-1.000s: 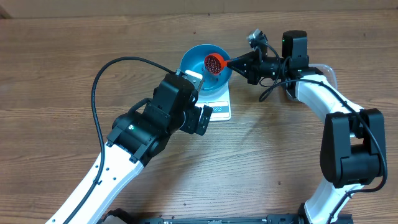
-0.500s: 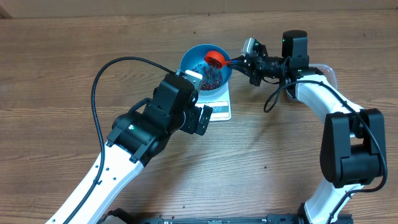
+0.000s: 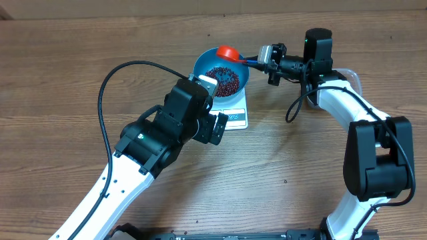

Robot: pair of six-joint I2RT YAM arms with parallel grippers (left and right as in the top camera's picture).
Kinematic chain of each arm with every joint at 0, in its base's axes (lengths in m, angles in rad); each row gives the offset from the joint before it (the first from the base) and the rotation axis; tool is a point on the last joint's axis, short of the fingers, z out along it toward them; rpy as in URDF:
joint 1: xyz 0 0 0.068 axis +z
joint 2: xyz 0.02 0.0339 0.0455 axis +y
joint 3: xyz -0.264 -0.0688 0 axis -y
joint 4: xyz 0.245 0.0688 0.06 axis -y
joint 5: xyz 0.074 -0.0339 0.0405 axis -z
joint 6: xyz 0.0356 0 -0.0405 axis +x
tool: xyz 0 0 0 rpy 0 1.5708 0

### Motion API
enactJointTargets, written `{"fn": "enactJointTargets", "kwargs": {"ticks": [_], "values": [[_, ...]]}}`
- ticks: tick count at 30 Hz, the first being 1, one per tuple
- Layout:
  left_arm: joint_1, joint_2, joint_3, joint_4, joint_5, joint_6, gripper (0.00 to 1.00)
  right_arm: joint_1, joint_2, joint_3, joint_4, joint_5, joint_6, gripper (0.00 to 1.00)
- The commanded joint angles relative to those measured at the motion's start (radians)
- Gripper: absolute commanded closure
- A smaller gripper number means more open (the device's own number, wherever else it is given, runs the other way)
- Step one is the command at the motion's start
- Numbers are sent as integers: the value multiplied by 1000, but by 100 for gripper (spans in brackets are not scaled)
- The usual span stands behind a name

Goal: Scoop item into bowl and weigh 150g on scale
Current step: 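Tilt the scoop with the right gripper to pour beans into the bowl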

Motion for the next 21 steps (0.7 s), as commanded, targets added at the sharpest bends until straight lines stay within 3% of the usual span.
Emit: {"fn": "enactJointTargets", "kwargs": {"ticks": [1, 13, 18, 21], "values": [[2, 6, 1, 4, 8, 3, 0, 6, 1, 5, -9, -74, 3, 96], [2, 6, 1, 4, 8, 3, 0, 5, 1, 5, -224, -335, 11, 96], [2, 6, 1, 4, 8, 3, 1, 4, 1, 7, -38, -396, 460, 96], [2, 6, 1, 4, 8, 3, 0, 4, 1, 7, 196, -253, 951, 96]]}}
